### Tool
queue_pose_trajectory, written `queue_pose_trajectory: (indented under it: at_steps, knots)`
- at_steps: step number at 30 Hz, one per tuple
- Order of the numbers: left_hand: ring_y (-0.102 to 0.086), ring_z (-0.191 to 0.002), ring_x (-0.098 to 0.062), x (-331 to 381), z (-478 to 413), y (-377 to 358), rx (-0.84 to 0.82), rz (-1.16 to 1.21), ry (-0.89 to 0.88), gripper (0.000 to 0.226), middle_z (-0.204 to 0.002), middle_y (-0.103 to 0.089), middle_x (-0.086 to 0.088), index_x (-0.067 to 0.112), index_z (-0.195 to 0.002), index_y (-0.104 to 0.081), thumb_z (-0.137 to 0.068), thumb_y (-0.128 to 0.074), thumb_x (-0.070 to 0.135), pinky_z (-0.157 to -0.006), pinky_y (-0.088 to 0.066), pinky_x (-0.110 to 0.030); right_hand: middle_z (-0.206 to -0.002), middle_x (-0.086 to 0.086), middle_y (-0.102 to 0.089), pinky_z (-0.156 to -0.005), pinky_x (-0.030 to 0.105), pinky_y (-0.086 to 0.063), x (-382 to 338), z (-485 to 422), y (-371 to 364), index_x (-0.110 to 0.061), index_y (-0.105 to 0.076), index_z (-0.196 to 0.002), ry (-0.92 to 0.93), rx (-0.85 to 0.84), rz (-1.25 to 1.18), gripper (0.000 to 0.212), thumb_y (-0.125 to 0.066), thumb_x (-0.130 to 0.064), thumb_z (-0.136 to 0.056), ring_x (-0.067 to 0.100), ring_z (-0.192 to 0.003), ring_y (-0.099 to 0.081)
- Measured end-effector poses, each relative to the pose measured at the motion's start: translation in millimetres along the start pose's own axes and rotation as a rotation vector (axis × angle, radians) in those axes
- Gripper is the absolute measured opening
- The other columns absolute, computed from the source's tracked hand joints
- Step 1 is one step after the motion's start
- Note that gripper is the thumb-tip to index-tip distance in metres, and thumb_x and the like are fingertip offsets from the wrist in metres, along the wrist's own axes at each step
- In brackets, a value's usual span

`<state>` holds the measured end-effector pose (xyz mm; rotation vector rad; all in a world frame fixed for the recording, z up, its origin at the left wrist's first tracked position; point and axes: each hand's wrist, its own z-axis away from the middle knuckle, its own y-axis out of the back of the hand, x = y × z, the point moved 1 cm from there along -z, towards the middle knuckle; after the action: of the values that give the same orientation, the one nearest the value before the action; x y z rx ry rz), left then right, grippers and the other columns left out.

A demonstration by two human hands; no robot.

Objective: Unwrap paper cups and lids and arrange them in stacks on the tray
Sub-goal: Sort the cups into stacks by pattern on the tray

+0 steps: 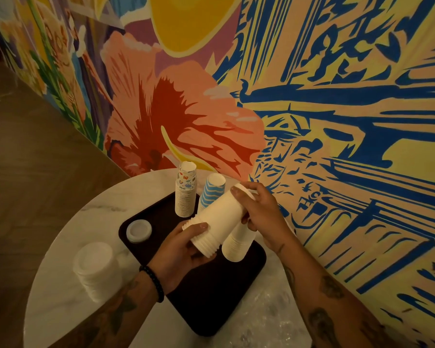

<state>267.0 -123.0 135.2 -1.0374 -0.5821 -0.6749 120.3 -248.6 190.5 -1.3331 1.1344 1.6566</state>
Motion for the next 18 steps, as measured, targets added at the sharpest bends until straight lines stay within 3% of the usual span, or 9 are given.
queue_pose_trajectory:
  at_steps: [3, 7, 10, 12, 15, 18]
  knots:
    - [-0.068, -0.109, -0.033, 2, 1, 3, 0.007, -0.008, 0.001, 0.062, -0.121, -0.07, -0.013, 0.019, -0.13, -0.056, -0.073, -0.077, 0.027, -0.088, -0.057, -0.047, -0.087, -0.002, -0.066, -0.046, 0.024, -0.041, -1, -2, 2, -0.027, -0.062, -0.108, -0.006, 0.05, -0.035, 0.03, -0.074, -0.044, -0.087, 0.011, -0.057, -0.055]
    - [-0.069, -0.106, -0.03, 2, 2, 11, 0.025, 0.032, 0.008, 0.062, -0.12, -0.07, -0.012, 0.022, -0.129, -0.056, -0.073, -0.079, 0.031, -0.088, -0.056, -0.045, -0.105, -0.004, -0.065, -0.062, 0.029, -0.052, -14, -15, 23, -0.028, -0.053, -0.112, 0.054, 0.319, -0.05, 0.047, -0.078, -0.051, -0.079, 0.016, -0.083, -0.062]
    - [-0.069, -0.104, -0.028, 1, 3, 17, 0.045, 0.075, 0.01, 0.056, -0.116, -0.072, -0.011, 0.022, -0.128, -0.057, -0.075, -0.07, 0.032, -0.082, -0.056, -0.042, -0.102, -0.01, -0.062, -0.072, 0.032, -0.056, -24, -20, 39, -0.025, -0.046, -0.112, 0.174, 0.439, 0.073, 0.055, -0.08, -0.052, -0.078, 0.011, -0.09, -0.064]
    - [-0.068, -0.105, -0.028, 0, 3, 19, 0.057, 0.104, 0.014, 0.054, -0.117, -0.071, -0.011, 0.022, -0.128, -0.058, -0.076, -0.07, 0.032, -0.082, -0.056, -0.042, -0.097, -0.013, -0.058, -0.071, 0.028, -0.052, -29, -21, 44, -0.022, -0.045, -0.112, 0.225, 0.475, 0.145, 0.056, -0.08, -0.05, -0.079, 0.006, -0.088, -0.061]
    - [-0.067, -0.108, -0.029, 1, 3, 19, 0.07, 0.127, 0.017, 0.053, -0.118, -0.071, -0.011, 0.022, -0.13, -0.057, -0.079, -0.07, 0.033, -0.083, -0.055, -0.043, -0.099, -0.009, -0.056, -0.074, 0.032, -0.054, -25, -24, 46, -0.02, -0.044, -0.112, 0.263, 0.476, 0.268, 0.058, -0.08, -0.051, -0.079, 0.004, -0.085, -0.059]
    - [-0.066, -0.108, -0.028, 2, 3, 18, 0.063, 0.154, 0.005, 0.048, -0.11, -0.074, -0.01, 0.021, -0.128, -0.058, -0.083, -0.067, 0.033, -0.084, -0.054, -0.043, -0.105, -0.004, -0.055, -0.077, 0.037, -0.054, -16, -25, 44, -0.021, -0.041, -0.11, 0.263, 0.419, 0.414, 0.058, -0.08, -0.051, -0.079, 0.013, -0.082, -0.059]
